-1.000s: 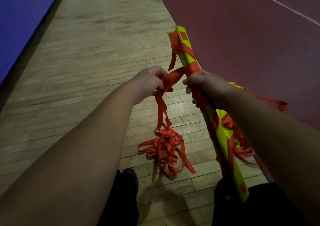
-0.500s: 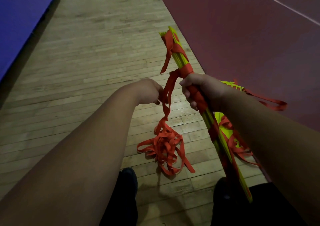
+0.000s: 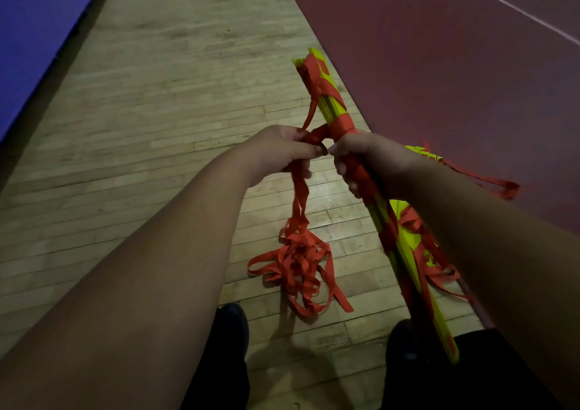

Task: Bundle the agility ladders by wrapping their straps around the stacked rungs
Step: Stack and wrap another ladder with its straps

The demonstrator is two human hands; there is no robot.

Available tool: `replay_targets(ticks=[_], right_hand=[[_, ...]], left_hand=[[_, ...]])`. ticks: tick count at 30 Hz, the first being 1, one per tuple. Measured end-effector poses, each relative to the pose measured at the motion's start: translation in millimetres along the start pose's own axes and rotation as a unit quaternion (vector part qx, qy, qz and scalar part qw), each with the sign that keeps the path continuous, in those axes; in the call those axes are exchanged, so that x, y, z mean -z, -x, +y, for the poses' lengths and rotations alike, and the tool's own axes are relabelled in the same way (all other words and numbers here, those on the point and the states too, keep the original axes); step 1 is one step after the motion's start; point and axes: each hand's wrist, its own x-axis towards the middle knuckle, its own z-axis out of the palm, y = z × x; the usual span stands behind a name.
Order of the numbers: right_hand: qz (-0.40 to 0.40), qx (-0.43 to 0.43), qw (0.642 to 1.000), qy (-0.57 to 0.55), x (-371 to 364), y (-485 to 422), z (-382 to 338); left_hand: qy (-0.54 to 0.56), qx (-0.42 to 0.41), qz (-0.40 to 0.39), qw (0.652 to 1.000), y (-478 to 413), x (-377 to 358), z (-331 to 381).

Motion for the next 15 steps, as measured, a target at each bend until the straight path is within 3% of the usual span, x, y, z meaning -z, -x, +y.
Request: replay_targets(ticks=[8, 15], right_hand=[[0.059, 0.042, 0.994, 0.08, 0.9, -7.9, 10.1], [0.14, 0.063, 0.976, 0.154, -5.7, -15.0, 19.0]], left_hand=[[0.064, 0.018, -0.003, 0.998, 5.9, 7.3, 4.0], [0.074, 0.026, 0.042, 0.996, 1.4, 0.3, 6.5]])
